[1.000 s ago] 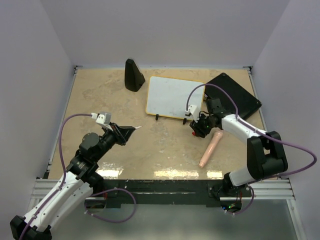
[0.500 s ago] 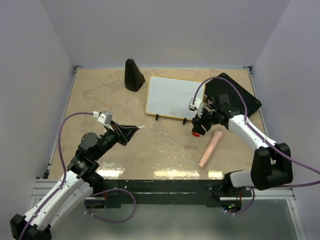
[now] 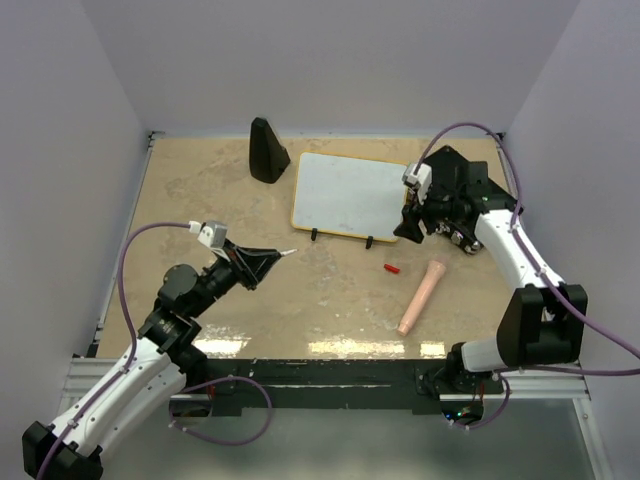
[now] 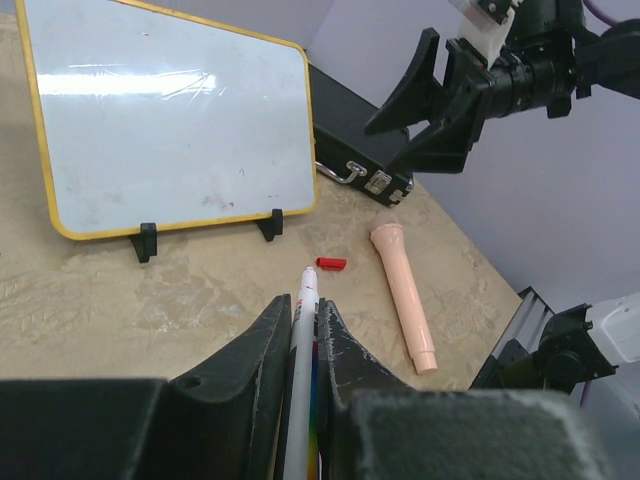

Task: Write a sentence on the whiteboard
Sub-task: Place the pen cap at the center of the board, then pick up the whiteboard from the whiteboard stand.

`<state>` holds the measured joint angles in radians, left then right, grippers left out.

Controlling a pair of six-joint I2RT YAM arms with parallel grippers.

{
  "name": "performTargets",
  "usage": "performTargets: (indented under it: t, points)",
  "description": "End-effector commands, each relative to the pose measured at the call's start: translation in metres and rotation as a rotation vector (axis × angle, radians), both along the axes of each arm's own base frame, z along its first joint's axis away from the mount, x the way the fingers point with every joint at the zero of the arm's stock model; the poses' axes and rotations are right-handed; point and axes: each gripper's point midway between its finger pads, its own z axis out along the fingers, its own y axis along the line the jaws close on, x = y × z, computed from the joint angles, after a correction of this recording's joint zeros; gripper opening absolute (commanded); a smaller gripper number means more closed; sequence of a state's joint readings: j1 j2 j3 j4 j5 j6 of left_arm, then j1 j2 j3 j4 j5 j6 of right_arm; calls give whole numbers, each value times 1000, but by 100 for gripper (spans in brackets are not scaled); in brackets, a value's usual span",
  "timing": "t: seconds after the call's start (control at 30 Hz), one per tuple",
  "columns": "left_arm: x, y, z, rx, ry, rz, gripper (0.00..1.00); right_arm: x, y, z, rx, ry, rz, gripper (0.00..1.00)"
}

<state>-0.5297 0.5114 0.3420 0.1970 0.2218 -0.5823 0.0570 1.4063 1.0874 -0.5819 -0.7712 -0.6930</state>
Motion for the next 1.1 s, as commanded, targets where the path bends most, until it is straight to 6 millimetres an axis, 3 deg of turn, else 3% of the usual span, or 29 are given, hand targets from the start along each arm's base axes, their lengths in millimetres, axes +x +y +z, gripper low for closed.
performTargets:
  t: [0.0, 0.17, 0.33, 0.43, 0.83, 1.07]
  points:
    - [-1, 1, 18, -23, -87, -8, 0, 20, -9, 25, 117, 21, 10, 71]
    - [-3, 13, 23, -36, -110, 51, 0, 45, -32, 25, 204, 68, -59, 86]
    - [-4, 17, 27, -34, -108, 68, 0, 79, -54, 22, 224, 29, -203, 87]
    - [-4, 18, 27, -39, -103, 77, 0, 95, -56, 20, 257, 28, -257, 86]
    - [-3, 18, 28, -44, -85, 77, 0, 134, -42, -14, 429, 195, -251, 79]
    - [-3, 20, 28, -42, -71, 91, 0, 140, -14, -27, 498, 285, -184, 72]
